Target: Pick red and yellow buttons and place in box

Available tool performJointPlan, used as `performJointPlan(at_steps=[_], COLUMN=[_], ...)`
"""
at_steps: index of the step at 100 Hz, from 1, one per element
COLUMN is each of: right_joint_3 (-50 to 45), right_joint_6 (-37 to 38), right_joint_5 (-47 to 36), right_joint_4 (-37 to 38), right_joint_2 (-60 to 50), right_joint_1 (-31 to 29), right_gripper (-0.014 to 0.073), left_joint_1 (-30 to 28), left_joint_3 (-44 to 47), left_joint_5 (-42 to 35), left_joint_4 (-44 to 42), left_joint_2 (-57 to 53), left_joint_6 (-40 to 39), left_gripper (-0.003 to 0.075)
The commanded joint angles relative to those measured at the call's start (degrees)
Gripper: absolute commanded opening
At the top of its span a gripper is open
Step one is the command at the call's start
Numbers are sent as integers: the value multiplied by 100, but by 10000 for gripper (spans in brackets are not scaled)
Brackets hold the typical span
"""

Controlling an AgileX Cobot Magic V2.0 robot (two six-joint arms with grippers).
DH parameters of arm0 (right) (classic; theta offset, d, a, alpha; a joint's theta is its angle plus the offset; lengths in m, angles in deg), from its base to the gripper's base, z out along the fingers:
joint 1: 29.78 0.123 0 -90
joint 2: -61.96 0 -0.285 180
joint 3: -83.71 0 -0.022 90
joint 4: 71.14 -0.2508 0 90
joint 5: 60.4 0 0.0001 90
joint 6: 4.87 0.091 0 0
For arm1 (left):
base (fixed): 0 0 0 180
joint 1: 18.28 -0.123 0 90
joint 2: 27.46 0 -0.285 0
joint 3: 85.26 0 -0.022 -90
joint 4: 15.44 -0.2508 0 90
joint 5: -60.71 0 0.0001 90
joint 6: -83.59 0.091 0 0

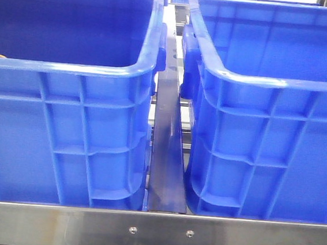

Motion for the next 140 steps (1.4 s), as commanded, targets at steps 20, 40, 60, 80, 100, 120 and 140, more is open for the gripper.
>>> performJointPlan(at_steps=[20,40,60,80,100,120,140], right_joint_3=[211,211,211,211,211,211,211], right_joint_6=[-1,-1,-151,-1852,-4508,-5657,-5818], right_joint_5=[-267,-284,-420,-408,167,995,1535], right_joint_4=[-207,-665,-2056,-4390,-7468,-9047,-9207], right_joint_2=[469,469,613,1388,2250,3026,3626], right_joint_1=[-24,-24,-9,100,100,100,112], right_gripper=[73,535,598,598,598,598,598], left_joint_1=[53,53,53,53,53,53,53], left_joint_3=[-183,-183,-183,-183,-183,-183,-183], left_joint_5=[-346,-346,-346,-346,-346,-346,-346], left_joint_4=[-157,-157,-157,-157,-157,-157,-157], left_joint_2=[-197,-197,-197,-197,-197,-197,-197], left_joint_6=[-13,-13,-13,-13,-13,-13,-13], left_gripper=[-19,-19,-19,-19,-19,-19,-19])
